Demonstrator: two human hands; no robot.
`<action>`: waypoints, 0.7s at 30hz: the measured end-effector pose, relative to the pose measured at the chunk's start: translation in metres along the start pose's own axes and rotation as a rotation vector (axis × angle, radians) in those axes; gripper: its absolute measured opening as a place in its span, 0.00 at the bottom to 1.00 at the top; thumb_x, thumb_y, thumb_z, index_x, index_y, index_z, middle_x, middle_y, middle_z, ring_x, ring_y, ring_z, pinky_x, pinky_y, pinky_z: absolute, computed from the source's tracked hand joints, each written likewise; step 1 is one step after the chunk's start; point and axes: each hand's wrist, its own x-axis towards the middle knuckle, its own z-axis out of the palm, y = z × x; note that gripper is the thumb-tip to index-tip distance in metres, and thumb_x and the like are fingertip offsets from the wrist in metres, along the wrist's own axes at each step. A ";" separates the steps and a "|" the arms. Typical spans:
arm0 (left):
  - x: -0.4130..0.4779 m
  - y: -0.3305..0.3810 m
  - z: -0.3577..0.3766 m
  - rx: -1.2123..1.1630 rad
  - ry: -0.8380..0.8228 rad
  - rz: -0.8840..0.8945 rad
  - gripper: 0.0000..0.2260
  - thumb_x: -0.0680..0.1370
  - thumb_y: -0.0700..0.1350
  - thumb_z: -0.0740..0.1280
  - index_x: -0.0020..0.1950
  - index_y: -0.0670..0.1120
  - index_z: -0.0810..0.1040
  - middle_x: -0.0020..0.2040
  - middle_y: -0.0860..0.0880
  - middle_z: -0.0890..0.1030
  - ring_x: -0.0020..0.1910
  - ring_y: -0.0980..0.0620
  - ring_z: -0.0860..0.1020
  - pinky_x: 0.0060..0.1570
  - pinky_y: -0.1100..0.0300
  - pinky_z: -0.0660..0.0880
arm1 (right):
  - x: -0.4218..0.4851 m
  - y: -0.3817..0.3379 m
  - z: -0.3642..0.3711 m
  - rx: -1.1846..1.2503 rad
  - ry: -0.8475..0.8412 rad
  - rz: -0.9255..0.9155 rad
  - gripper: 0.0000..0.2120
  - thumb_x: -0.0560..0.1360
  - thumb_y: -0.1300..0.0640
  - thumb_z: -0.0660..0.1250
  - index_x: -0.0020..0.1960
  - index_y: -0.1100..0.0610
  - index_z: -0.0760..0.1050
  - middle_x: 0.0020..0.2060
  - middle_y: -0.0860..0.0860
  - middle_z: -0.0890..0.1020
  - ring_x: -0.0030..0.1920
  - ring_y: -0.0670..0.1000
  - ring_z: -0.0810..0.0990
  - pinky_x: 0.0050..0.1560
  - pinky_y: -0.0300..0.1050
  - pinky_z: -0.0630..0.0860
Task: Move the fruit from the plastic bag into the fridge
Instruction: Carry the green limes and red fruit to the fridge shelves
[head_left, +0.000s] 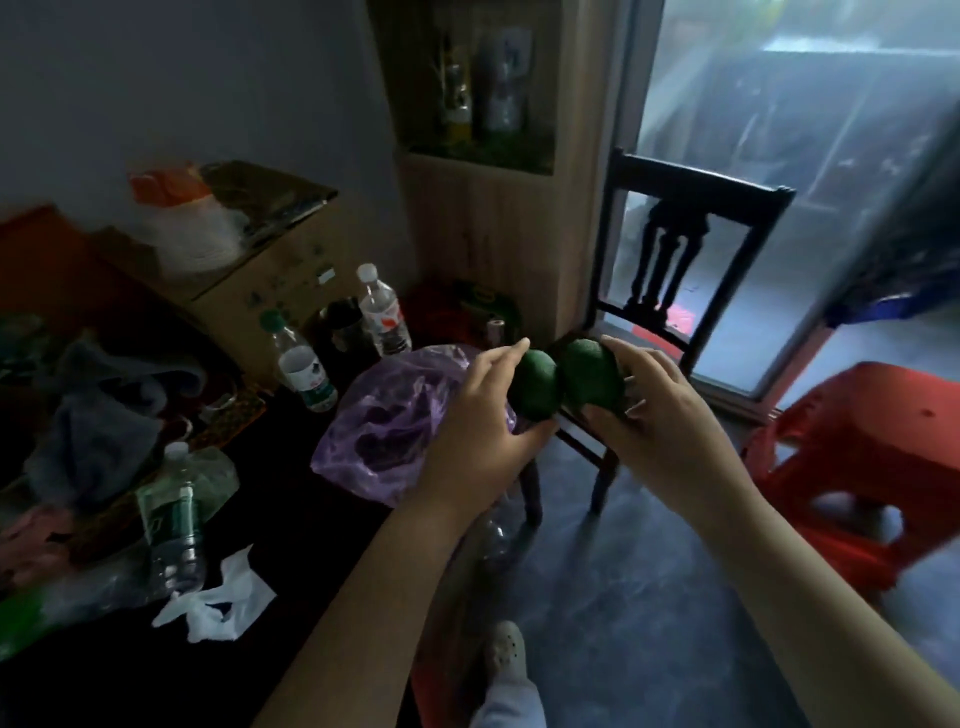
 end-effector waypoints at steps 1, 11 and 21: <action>-0.006 0.011 0.003 -0.003 -0.016 0.019 0.32 0.71 0.47 0.74 0.73 0.49 0.65 0.68 0.53 0.69 0.65 0.61 0.66 0.57 0.81 0.59 | -0.012 -0.001 -0.011 0.005 0.020 0.021 0.29 0.70 0.56 0.72 0.69 0.53 0.68 0.60 0.48 0.73 0.50 0.46 0.77 0.50 0.45 0.78; -0.049 0.078 0.000 -0.087 -0.099 0.140 0.31 0.69 0.48 0.75 0.70 0.51 0.68 0.66 0.54 0.72 0.63 0.57 0.72 0.61 0.55 0.74 | -0.087 -0.037 -0.062 0.170 0.188 0.095 0.28 0.66 0.48 0.71 0.64 0.53 0.69 0.57 0.50 0.76 0.51 0.41 0.79 0.48 0.31 0.76; -0.082 0.066 -0.028 0.016 -0.208 0.293 0.30 0.70 0.46 0.75 0.70 0.46 0.69 0.67 0.52 0.71 0.65 0.57 0.69 0.60 0.80 0.59 | -0.142 -0.080 -0.035 0.076 0.271 0.219 0.30 0.68 0.55 0.74 0.68 0.52 0.68 0.61 0.46 0.73 0.53 0.41 0.78 0.51 0.30 0.74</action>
